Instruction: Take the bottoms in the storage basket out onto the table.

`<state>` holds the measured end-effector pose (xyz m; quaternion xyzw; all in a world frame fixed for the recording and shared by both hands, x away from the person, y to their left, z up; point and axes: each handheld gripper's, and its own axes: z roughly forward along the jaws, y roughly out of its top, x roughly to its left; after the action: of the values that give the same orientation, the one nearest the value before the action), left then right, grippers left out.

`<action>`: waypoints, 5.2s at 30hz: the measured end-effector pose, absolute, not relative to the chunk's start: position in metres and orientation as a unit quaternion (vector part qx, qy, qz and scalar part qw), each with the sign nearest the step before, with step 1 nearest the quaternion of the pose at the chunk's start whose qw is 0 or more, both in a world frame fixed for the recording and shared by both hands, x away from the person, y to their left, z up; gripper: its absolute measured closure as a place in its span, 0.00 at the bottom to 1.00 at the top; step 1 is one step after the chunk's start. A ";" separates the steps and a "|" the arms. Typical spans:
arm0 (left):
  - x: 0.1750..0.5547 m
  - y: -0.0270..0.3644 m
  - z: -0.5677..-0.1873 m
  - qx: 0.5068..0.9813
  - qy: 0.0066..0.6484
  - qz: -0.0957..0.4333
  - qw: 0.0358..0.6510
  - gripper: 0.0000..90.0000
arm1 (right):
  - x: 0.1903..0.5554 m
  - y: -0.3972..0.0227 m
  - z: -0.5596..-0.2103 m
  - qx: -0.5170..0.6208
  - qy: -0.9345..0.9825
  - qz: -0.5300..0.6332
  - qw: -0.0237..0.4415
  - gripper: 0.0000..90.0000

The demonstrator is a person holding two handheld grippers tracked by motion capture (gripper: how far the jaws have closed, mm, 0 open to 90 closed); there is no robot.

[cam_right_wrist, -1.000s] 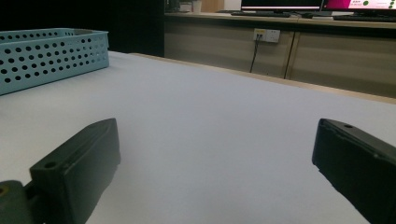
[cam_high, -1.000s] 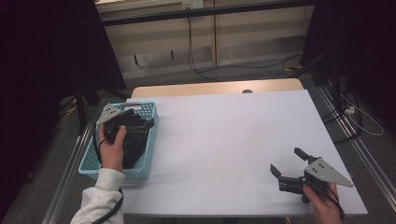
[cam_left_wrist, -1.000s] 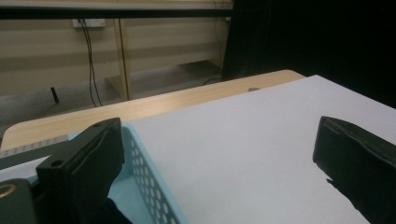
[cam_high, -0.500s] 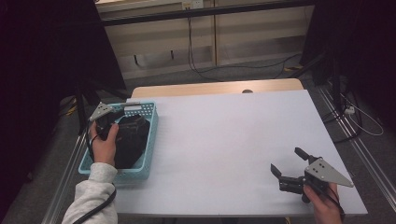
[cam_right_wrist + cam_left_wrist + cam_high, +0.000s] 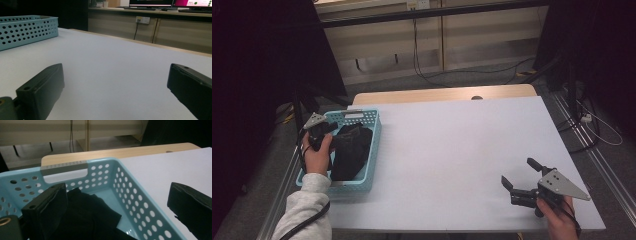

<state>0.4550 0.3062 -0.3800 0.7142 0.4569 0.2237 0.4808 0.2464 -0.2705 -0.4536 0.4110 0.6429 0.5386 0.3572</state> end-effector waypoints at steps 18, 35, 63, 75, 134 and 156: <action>0.474 0.310 -0.417 0.736 0.532 0.195 0.369 0.04 | 0.246 -0.270 -0.453 0.411 0.643 0.535 0.362 0.00; 0.486 0.300 -0.439 0.756 0.567 0.174 0.279 0.05 | 0.249 -0.267 -0.453 0.408 0.642 0.540 0.359 0.00; 0.482 0.295 -0.444 0.738 0.599 0.194 0.242 0.42 | 0.251 -0.268 -0.453 0.403 0.649 0.543 0.348 0.00; 0.488 0.290 -0.434 0.735 0.624 0.169 0.205 0.65 | 0.252 -0.268 -0.453 0.403 0.650 0.545 0.344 0.00; 0.482 0.279 -0.303 0.713 0.589 0.167 0.340 0.73 | 0.256 -0.266 -0.454 0.404 0.648 0.548 0.342 0.00; 0.473 0.241 -0.270 0.718 0.546 0.155 0.402 0.72 | 0.256 -0.262 -0.453 0.401 0.650 0.548 0.341 0.00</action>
<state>0.4728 0.2411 -0.2698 0.7181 0.5463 0.1551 0.4021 0.2564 -0.2625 -0.4530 0.4009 0.6504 0.5476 0.3412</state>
